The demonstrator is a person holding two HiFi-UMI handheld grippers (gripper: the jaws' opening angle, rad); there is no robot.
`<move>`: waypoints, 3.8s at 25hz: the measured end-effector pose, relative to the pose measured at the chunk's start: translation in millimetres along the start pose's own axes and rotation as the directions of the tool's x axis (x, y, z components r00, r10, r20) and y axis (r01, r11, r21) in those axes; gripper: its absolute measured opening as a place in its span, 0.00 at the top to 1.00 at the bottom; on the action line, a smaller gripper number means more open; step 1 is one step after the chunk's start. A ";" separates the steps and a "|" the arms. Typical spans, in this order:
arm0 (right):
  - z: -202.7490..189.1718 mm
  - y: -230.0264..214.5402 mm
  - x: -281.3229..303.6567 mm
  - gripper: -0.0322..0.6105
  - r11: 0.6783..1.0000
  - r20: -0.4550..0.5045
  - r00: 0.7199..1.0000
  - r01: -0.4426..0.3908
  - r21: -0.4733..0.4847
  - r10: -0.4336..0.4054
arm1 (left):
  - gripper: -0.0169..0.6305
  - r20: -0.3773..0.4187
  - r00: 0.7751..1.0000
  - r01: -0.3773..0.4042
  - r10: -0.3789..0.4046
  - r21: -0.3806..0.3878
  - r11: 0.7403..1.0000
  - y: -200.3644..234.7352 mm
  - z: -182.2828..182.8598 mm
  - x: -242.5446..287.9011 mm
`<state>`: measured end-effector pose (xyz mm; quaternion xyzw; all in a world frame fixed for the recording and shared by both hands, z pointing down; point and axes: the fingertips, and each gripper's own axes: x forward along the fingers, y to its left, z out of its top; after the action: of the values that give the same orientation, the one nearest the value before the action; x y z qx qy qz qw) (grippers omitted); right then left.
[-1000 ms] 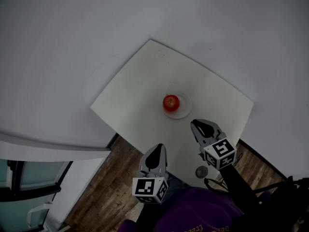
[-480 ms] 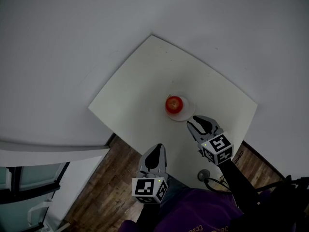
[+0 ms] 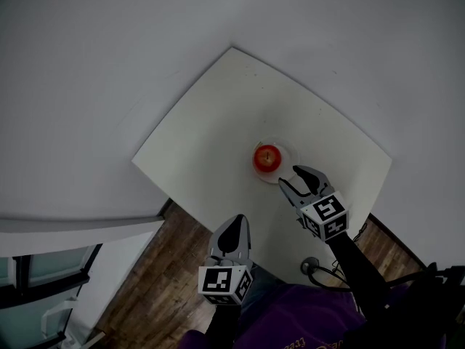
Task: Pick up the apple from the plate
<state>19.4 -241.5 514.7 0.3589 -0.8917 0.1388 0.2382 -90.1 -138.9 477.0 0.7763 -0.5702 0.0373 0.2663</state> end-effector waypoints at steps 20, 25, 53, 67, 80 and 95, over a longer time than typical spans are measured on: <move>-1.2 -8.9 46.2 0.48 0.998 -0.032 0.999 0.005 -0.055 -0.007 | 0.96 -0.018 1.000 -0.009 0.008 -0.034 0.999 17.3 -4.2 11.1; -3.5 -9.5 57.0 0.44 0.998 -0.042 0.999 0.010 -0.069 -0.013 | 0.96 -0.030 1.000 0.006 -0.007 -0.031 1.000 18.4 -9.2 13.0; -16.8 -10.7 89.2 0.40 0.998 -0.125 0.992 -0.028 -0.059 0.021 | 0.96 -0.032 0.999 -0.013 0.012 -0.045 0.999 29.6 -7.2 18.4; -11.9 -14.0 83.8 0.40 1.000 -0.100 0.995 -0.027 -0.003 0.026 | 0.96 -0.026 1.000 -0.009 0.008 -0.037 0.999 26.7 -4.8 17.4; 11.9 -11.4 55.8 0.40 1.000 -0.031 1.000 -0.002 -0.006 0.002 | 0.96 0.010 1.000 0.006 -0.006 -0.032 0.999 13.4 6.3 9.2; 31.9 1.1 9.3 0.40 1.000 0.050 0.998 0.024 0.005 -0.024 | 0.96 0.040 0.998 0.038 -0.038 -0.003 0.999 -5.3 14.1 -5.9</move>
<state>2.4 -259.4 492.4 0.3734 -0.8928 0.1288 0.2167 -90.9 -139.1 460.9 0.7872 -0.5605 0.0159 0.2568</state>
